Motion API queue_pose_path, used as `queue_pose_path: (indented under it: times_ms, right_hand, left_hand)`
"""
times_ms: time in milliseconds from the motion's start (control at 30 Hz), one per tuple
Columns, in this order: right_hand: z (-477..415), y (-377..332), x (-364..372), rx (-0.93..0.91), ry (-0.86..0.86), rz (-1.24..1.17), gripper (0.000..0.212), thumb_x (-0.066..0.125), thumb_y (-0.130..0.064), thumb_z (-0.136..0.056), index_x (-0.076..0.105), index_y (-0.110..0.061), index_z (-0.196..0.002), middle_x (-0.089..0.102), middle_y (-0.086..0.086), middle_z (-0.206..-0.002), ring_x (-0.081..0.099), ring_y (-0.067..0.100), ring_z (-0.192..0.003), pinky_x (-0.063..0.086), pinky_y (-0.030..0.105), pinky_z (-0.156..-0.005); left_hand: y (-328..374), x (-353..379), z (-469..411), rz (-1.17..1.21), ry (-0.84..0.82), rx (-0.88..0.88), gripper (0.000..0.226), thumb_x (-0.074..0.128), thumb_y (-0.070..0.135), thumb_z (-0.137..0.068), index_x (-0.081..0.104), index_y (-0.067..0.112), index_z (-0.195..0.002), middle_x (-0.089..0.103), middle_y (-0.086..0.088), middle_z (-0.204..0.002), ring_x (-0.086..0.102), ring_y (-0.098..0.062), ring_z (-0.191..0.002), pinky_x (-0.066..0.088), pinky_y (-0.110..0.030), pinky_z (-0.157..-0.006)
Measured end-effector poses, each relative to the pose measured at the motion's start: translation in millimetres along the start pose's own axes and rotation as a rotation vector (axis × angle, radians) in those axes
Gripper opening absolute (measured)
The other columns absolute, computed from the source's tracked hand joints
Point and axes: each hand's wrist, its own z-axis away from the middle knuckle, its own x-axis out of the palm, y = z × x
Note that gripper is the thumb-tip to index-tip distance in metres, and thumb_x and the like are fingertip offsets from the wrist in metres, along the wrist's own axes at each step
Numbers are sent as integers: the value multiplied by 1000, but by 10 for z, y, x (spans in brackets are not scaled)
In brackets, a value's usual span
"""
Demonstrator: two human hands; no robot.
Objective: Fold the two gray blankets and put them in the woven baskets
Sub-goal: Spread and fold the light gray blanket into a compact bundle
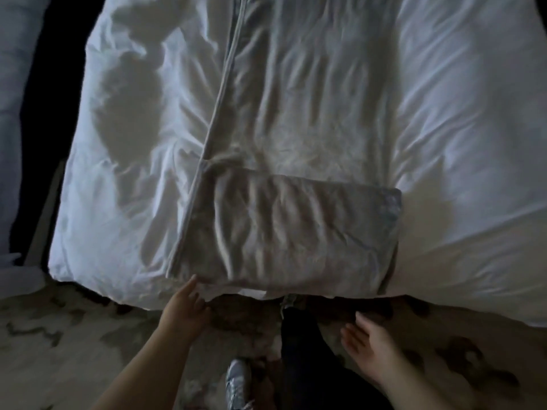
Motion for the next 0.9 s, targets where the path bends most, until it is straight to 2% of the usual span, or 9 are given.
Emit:
queue_pose_path:
  times_ms: [67, 200, 300, 367, 433, 533, 667, 767, 900]
  right_hand:
    - [-114, 5, 28, -20, -24, -85, 31, 57, -27, -95, 53, -10, -121, 56, 12, -106, 57, 27, -96, 47, 40, -89]
    - [-218, -193, 160, -61, -105, -310, 62, 55, -39, -94, 34, -10, -145, 45, 12, -134, 38, 28, -134, 27, 48, -113]
    - [-115, -338, 328, -49, -134, -325, 37, 58, -37, -92, 55, -10, -117, 55, 8, -111, 51, 23, -108, 30, 48, -109]
    - [22, -357, 347, -49, -143, -353, 19, 57, -30, -94, 59, -11, -91, 59, 6, -85, 54, 18, -83, 42, 42, -93]
    - [228, -344, 273, -97, -187, -393, 20, 53, -26, -95, 59, -12, -82, 61, 5, -70, 54, 16, -73, 44, 35, -78]
    - [584, -193, 32, -243, -255, -487, 15, 54, -25, -93, 63, -13, -98, 65, 7, -96, 59, 22, -90, 44, 33, -89]
    - [995, 149, -285, -468, -381, -492, 36, 50, -19, -92, 57, -15, -128, 63, 8, -123, 58, 26, -115, 41, 40, -103]
    - [1228, 399, -454, -484, -390, -515, 54, 55, -14, -84, 49, -14, -138, 61, 7, -128, 56, 24, -119, 46, 37, -94]
    - [1415, 637, -615, -483, -398, -591, 41, 47, -14, -95, 52, -15, -136, 60, 9, -131, 57, 27, -116, 47, 41, -88]
  left_hand:
    - [-27, 120, -68, 57, -31, -20, 15, 54, 35, -95, 65, 25, -95, 60, 0, -93, 54, -18, -90, 50, -34, -60]
    - [7, 345, -116, 230, -43, -9, 47, 67, 38, -85, 57, 14, -124, 59, -5, -117, 55, -23, -114, 50, -43, -91]
    - [81, 473, 22, 307, 16, 3, 43, 71, 28, -83, 57, 15, -121, 62, -8, -113, 60, -26, -102, 51, -44, -89]
    - [110, 483, 153, 356, -24, 7, 39, 71, 25, -80, 61, 15, -116, 66, -9, -110, 61, -29, -101, 52, -45, -89]
    - [143, 440, 318, 397, -101, 30, 34, 70, 27, -81, 64, 14, -112, 69, -10, -105, 64, -29, -98, 54, -44, -84]
    - [170, 329, 547, 389, -170, 90, 37, 68, 31, -85, 62, 14, -118, 67, -9, -115, 62, -29, -105, 50, -48, -93]
    - [159, -25, 864, 401, -242, 85, 43, 64, 33, -89, 58, 14, -127, 64, -8, -124, 58, -30, -115, 44, -52, -99]
    - [102, -353, 1120, 462, -308, 30, 44, 62, 36, -90, 58, 13, -128, 62, -9, -127, 57, -30, -117, 45, -49, -96]
    - [-102, -748, 1315, 516, -306, -94, 47, 65, 39, -87, 59, 15, -126, 63, -8, -123, 58, -29, -113, 45, -45, -86]
